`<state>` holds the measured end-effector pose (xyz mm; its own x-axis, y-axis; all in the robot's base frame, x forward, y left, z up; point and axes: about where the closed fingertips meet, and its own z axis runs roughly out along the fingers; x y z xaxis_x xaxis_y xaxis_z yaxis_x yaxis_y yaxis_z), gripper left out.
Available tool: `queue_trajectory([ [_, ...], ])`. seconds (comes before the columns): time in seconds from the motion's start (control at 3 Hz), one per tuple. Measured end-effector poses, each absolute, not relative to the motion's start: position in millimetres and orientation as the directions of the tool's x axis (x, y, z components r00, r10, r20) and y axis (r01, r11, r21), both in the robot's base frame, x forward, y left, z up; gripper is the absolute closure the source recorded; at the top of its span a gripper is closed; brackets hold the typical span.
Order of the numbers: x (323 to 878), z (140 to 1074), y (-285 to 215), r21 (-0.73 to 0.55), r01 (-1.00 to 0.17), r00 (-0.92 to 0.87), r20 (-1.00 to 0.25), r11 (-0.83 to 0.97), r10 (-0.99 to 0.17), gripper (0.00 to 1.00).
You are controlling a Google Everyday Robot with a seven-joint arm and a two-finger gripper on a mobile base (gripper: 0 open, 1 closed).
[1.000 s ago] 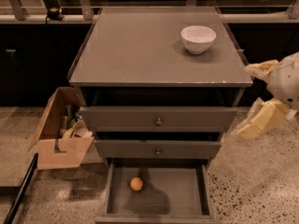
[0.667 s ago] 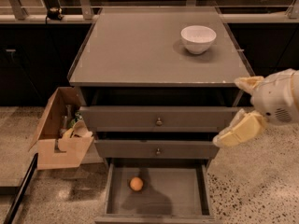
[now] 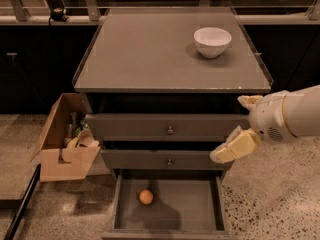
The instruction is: Pick orange from bottom drawer and place on counter
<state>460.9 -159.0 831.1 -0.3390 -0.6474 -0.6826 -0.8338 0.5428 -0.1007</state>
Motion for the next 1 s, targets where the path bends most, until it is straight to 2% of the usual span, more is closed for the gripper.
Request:
queue_trajectory([
  [0.67,469,810,-149,-0.042,-0.865,-0.347,-0.67,0.5,-0.656,0.0],
  [1.0,470,799,-148,-0.044,-0.85,-0.333,-0.727,0.525,-0.601,0.0],
])
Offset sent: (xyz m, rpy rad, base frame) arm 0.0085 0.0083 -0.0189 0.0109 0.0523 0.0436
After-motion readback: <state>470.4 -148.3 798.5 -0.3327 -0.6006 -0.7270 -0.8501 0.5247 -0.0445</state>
